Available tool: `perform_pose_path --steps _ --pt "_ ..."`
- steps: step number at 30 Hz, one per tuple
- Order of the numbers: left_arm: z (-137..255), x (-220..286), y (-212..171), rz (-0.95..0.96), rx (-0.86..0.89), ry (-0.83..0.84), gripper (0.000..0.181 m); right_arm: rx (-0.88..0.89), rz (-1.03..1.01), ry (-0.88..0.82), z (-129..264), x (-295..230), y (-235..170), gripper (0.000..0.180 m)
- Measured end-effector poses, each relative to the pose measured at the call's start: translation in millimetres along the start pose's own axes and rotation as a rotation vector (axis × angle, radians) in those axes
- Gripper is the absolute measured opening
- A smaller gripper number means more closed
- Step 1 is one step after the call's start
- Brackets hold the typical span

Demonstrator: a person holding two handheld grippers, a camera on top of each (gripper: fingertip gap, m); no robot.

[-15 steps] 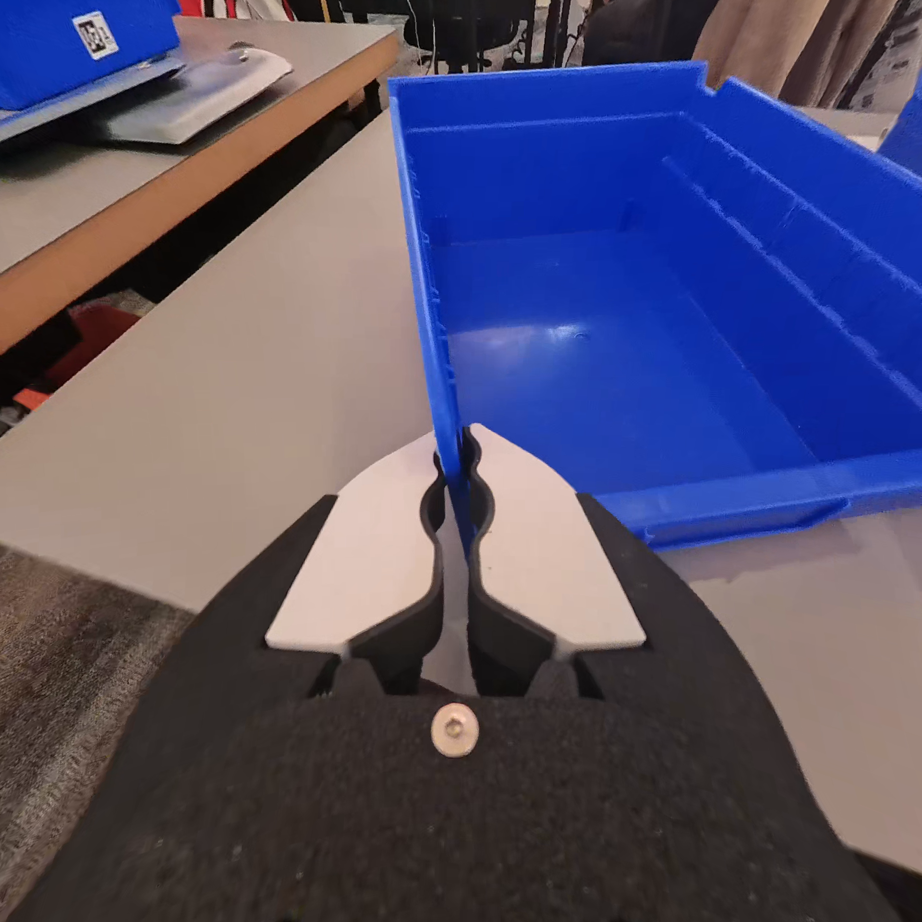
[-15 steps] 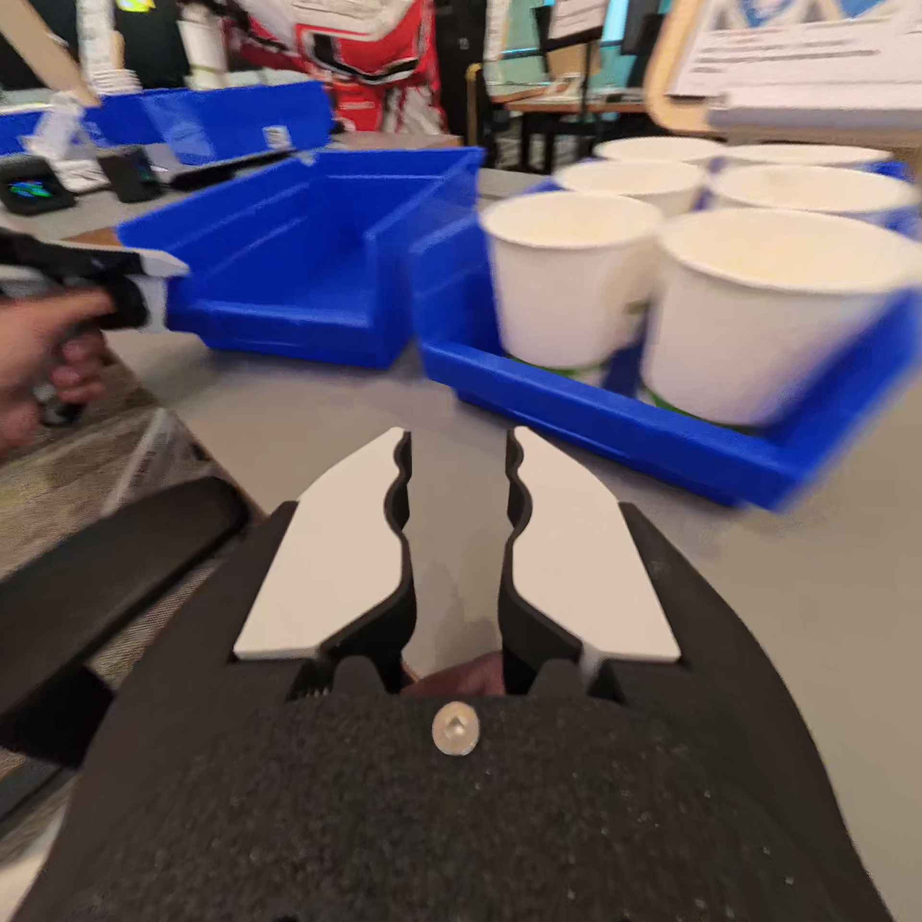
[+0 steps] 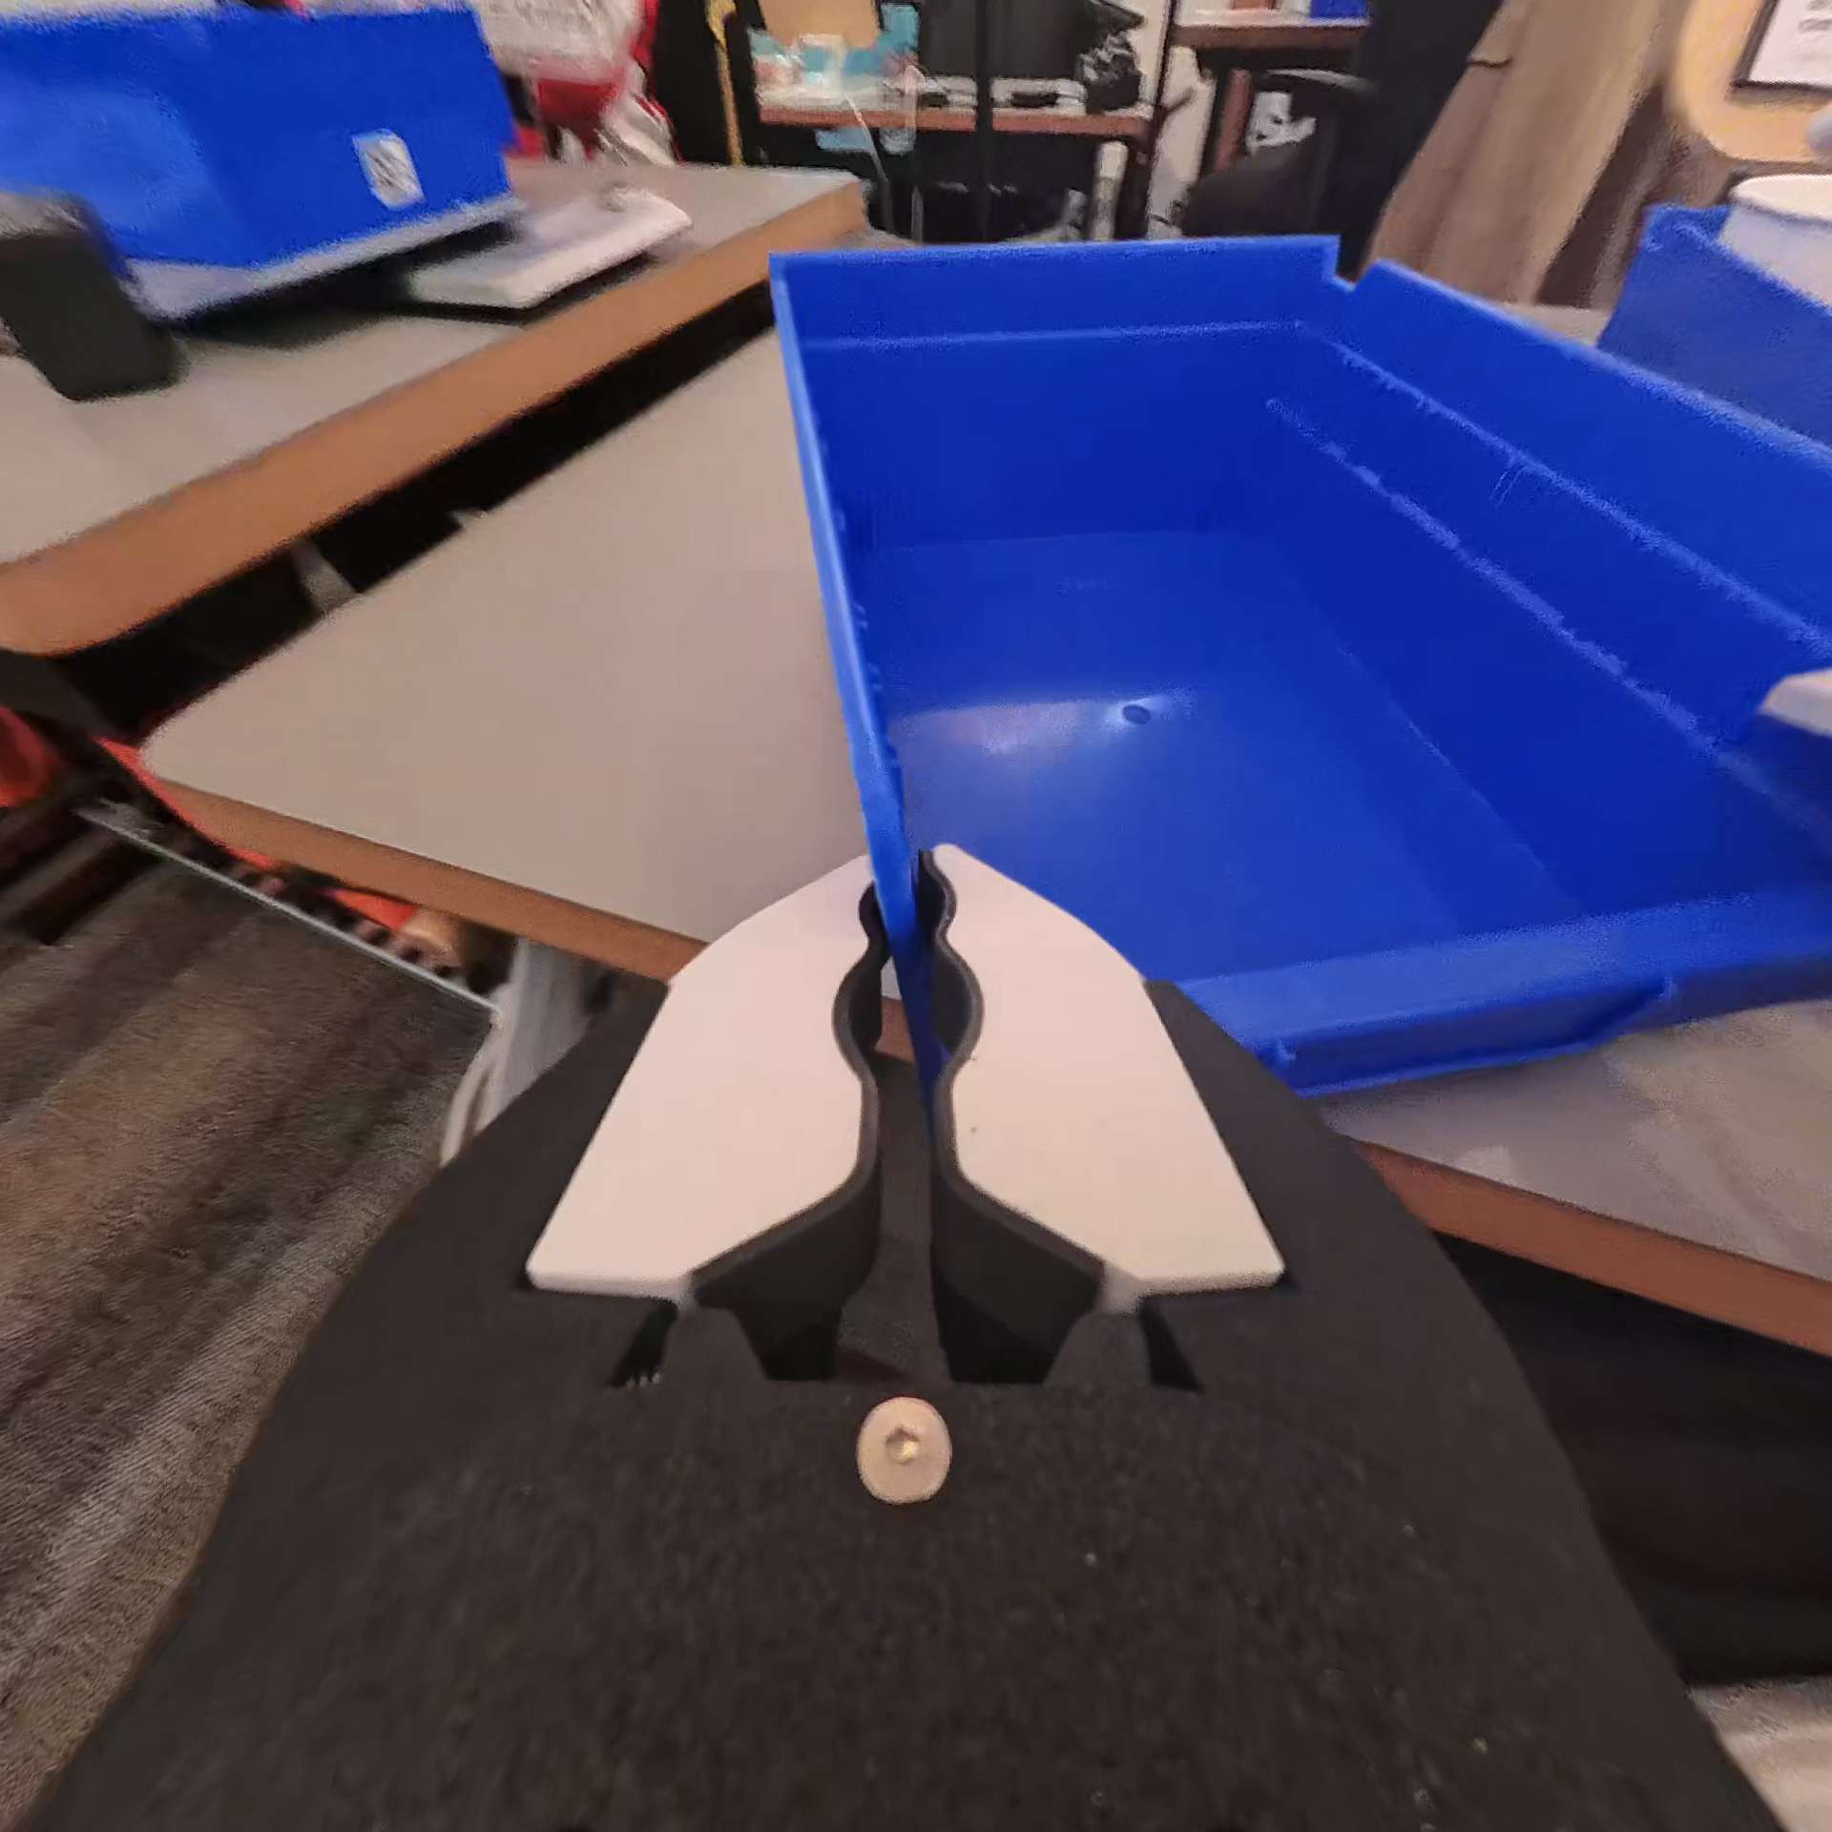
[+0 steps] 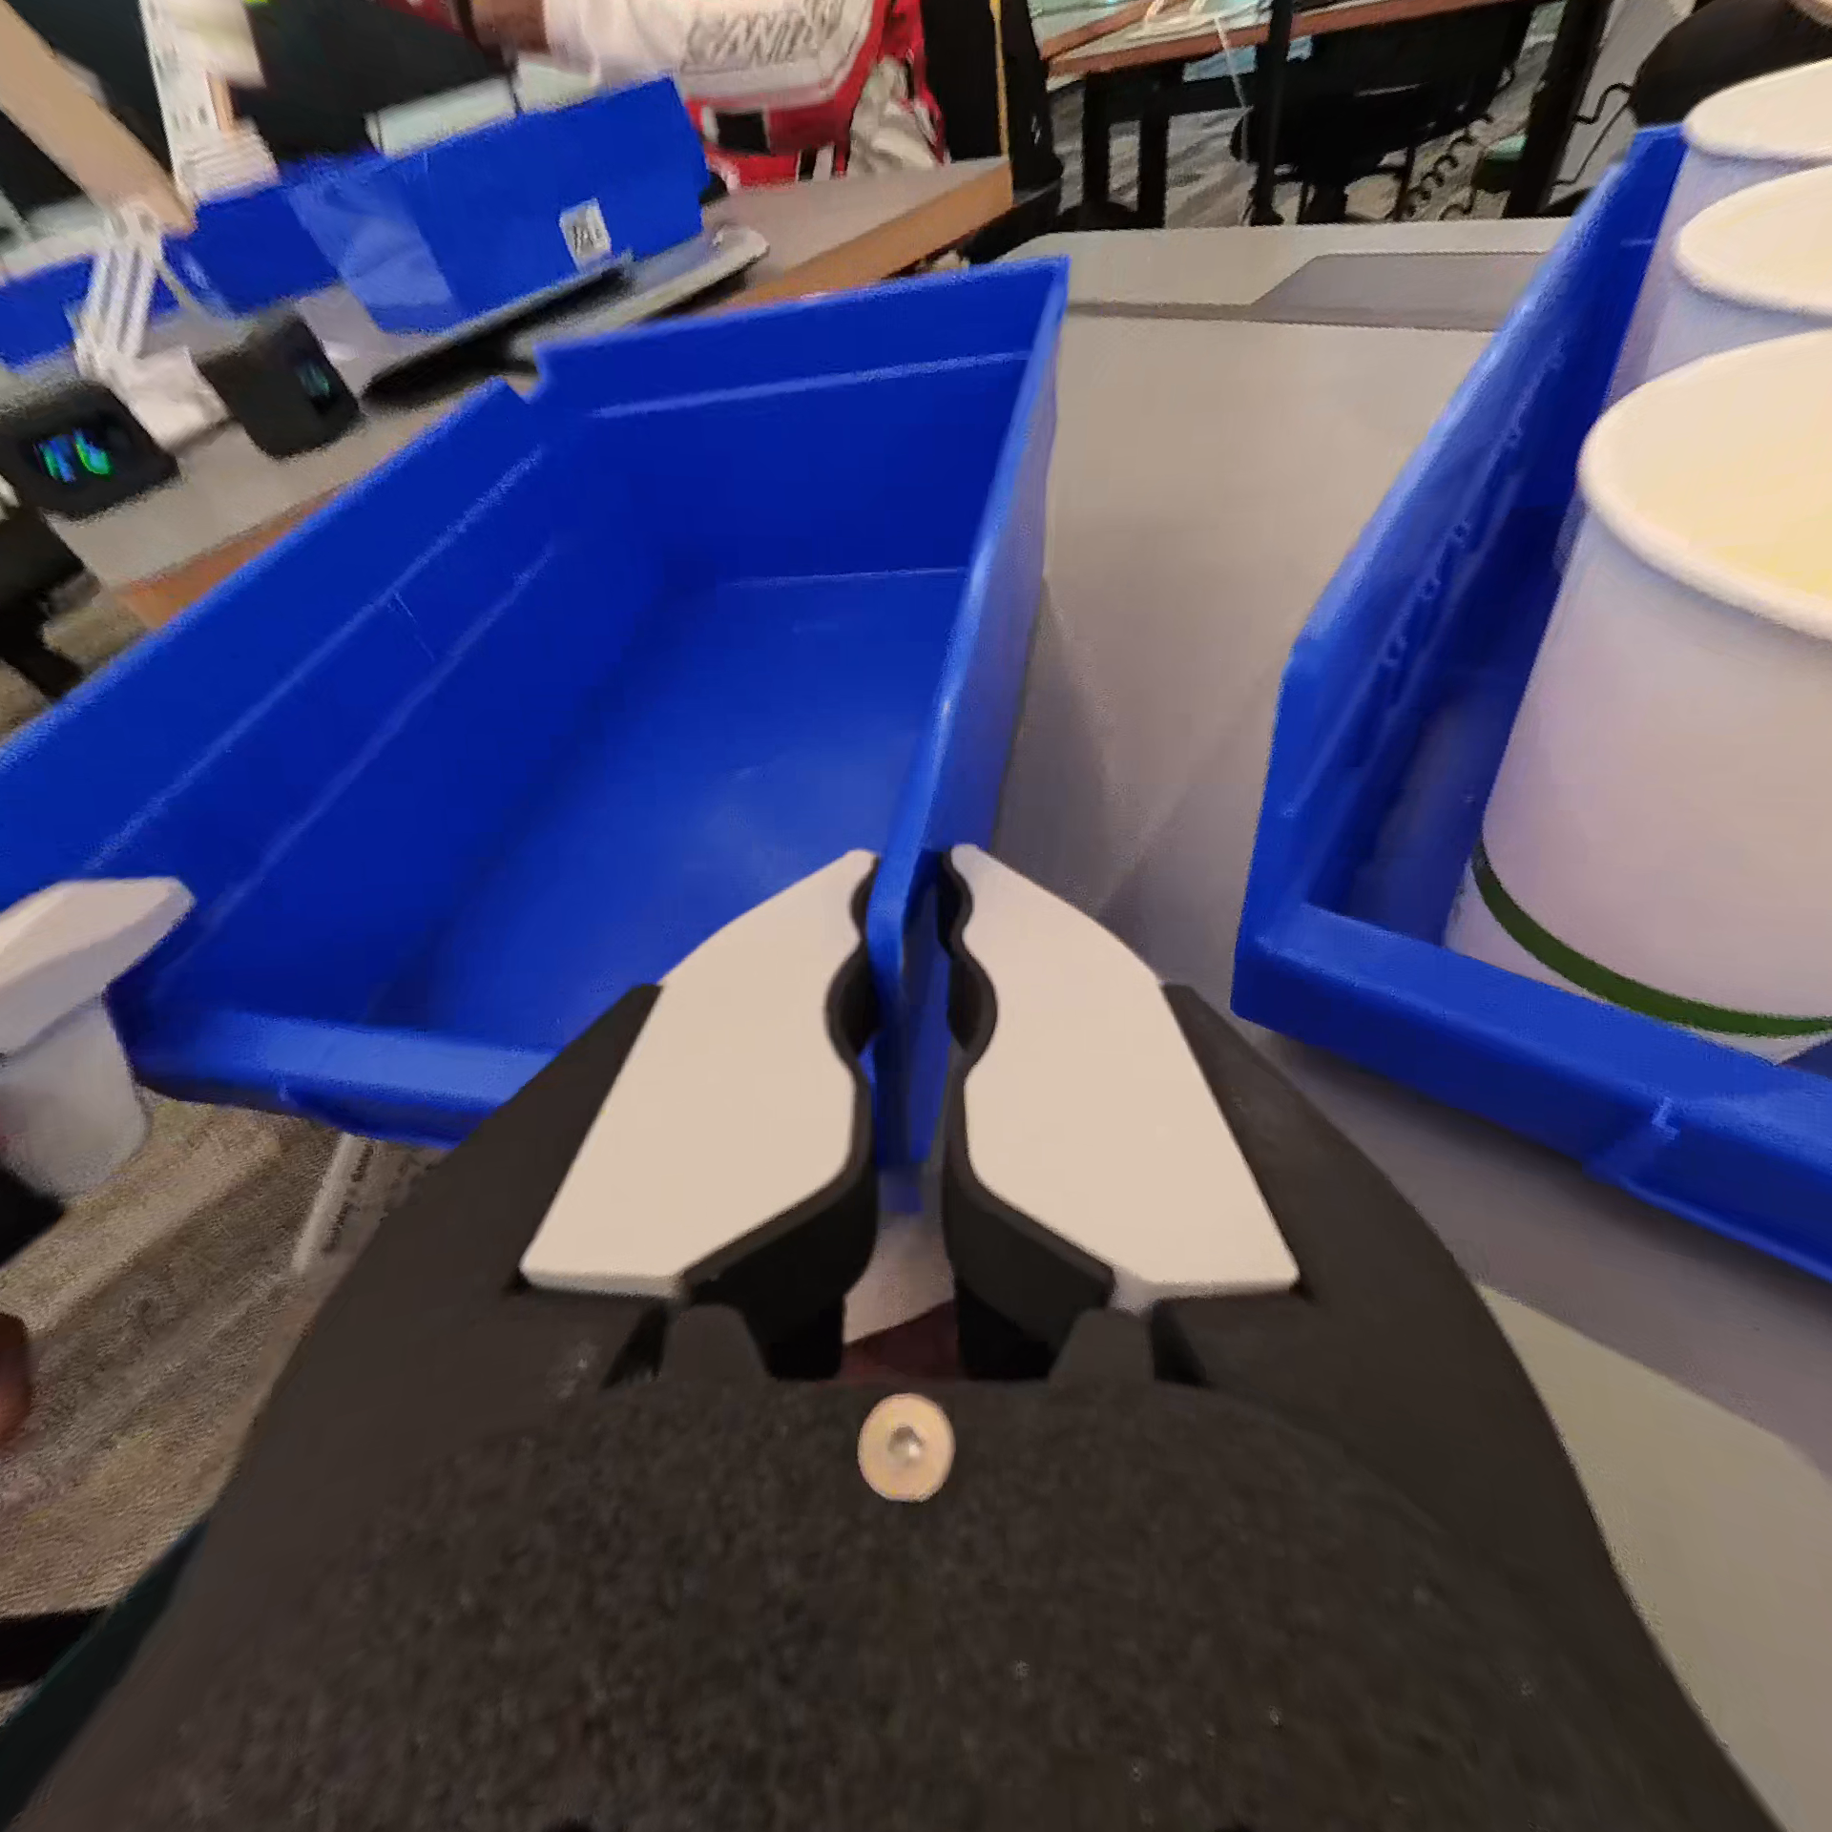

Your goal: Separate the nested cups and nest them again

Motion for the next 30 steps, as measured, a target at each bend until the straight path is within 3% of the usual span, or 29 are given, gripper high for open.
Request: perform_pose_path --steps 5,9,13,17,21,26,30 --pt "30 12 12 -0.064 0.166 0.117 0.004 0.164 0.089 -0.026 24 -7 22 0.004" --pt "56 32 58 -0.101 0.336 0.154 0.004 0.326 0.111 -0.041 64 -1 66 0.003" --pt "46 83 116 -0.166 0.43 0.027 0.005 0.437 0.099 -0.138 109 47 117 0.003" --pt "22 165 167 -0.195 0.441 -0.194 0.005 0.484 0.054 -0.279 162 122 150 0.004" --pt "7 268 193 -0.161 0.404 -0.425 0.005 0.483 0.051 -0.464 229 202 165 0.004" --pt "10 414 182 -0.206 0.387 -0.562 0.005 0.458 -0.032 -0.668 309 310 151 0.003" --pt "7 509 155 -0.246 0.306 -0.65 0.005 0.385 -0.126 -0.746 346 390 117 0.003"
Point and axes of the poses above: each gripper's, where its closed fingertips meet, z back along the fingers, y out of its top, x = y × z across the jaws, the point moved 6 cm from there along z, back along the fingers, and after that the axes turned 7 degrees about -z, right-handed, at the moved point
